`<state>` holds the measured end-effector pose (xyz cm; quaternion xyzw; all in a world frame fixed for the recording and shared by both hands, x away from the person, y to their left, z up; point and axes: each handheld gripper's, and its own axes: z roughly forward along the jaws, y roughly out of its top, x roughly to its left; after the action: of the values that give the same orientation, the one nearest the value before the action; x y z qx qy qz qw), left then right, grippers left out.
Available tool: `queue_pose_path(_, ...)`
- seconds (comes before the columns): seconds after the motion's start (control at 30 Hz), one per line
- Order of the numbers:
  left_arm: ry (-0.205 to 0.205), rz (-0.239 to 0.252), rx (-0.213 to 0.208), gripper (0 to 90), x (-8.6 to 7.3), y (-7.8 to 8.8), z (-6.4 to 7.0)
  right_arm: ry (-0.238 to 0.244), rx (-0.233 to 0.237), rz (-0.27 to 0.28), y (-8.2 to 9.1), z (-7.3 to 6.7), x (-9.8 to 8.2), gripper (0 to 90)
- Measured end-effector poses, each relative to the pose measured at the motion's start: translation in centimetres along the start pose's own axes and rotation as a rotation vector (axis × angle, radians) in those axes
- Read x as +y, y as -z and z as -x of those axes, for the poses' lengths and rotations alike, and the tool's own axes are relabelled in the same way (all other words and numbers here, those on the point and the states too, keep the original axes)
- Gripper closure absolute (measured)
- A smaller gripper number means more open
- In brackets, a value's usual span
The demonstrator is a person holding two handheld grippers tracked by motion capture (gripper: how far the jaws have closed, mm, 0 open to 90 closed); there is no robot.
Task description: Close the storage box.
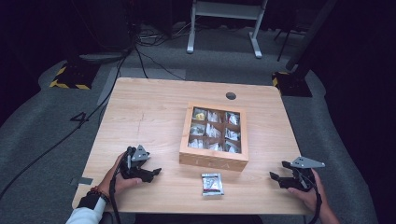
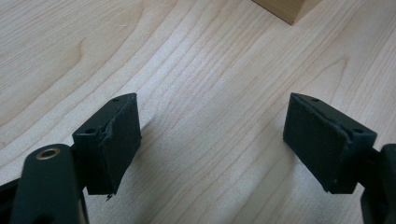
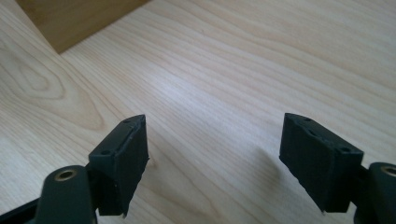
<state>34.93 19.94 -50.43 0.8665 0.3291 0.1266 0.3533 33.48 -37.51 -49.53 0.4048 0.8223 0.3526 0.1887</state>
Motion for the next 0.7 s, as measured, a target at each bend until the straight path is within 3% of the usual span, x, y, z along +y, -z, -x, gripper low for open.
queue_pose_path(0.07, 0.000, 0.000, 0.000, 19.4, 0.0, 0.0, 0.0, -0.009, -0.008, -0.014, -0.1, 0.0, -0.5, 22.5)
queue_pose_path(0.27, 0.001, 0.000, 0.000, 19.4, 0.0, 0.0, 0.0, -0.047, -0.022, 0.017, 0.3, 0.3, -1.4, 22.3)
queue_pose_path(0.7, 0.002, 0.000, 0.000, 19.3, 0.0, 0.0, 0.0, -0.054, -0.032, 0.013, 0.4, 0.3, -1.5, 20.3)
